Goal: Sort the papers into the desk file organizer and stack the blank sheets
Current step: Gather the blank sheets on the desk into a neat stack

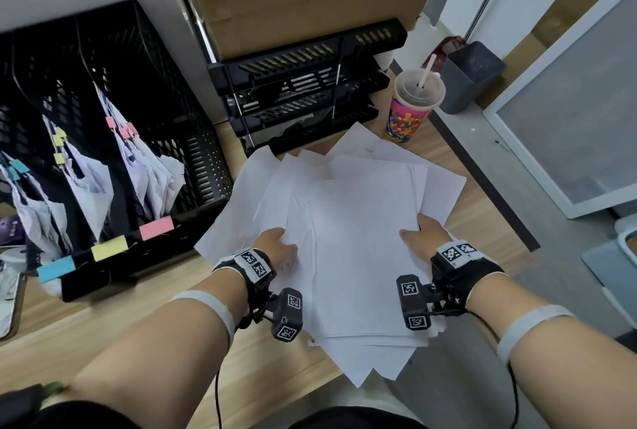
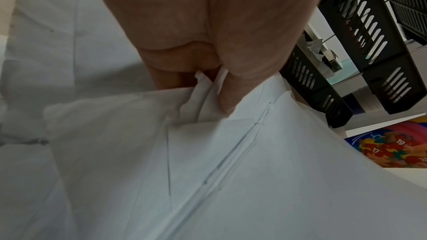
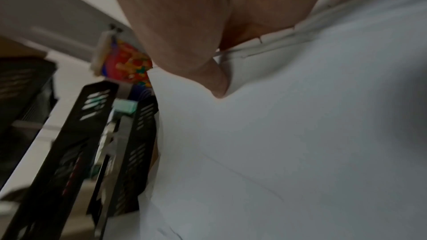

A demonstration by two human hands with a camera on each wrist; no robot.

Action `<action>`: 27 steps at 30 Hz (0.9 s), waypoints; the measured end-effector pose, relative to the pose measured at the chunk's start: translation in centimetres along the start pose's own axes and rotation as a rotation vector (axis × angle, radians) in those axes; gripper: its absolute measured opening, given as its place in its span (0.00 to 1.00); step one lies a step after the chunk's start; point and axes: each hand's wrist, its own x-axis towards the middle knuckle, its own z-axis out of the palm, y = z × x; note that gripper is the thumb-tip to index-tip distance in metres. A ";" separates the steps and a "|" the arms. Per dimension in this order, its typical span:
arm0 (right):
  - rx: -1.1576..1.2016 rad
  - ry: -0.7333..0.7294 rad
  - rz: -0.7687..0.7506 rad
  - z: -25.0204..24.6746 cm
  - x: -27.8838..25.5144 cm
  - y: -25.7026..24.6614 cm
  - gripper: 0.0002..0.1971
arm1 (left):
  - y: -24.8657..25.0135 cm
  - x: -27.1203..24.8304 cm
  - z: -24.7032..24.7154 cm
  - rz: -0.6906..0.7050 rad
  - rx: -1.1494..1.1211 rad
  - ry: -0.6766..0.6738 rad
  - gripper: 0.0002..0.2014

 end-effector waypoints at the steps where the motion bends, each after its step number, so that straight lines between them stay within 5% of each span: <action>1: -0.015 0.024 -0.038 -0.3 0.0 -0.5 0.14 | 0.0 0.0 -0.1 0.000 0.007 0.003 0.28; 7: -0.192 0.118 -0.164 -2.2 2.7 -4.0 0.16 | -0.1 0.1 -0.3 0.024 0.008 0.002 0.22; 13: -0.477 0.045 -0.113 -0.1 5.4 -5.2 0.17 | -0.5 0.3 -0.4 0.026 0.014 0.007 0.21; 27: -0.190 0.010 -0.122 -2.4 3.8 -2.1 0.15 | -1.0 1.1 -0.3 0.003 0.014 0.119 0.19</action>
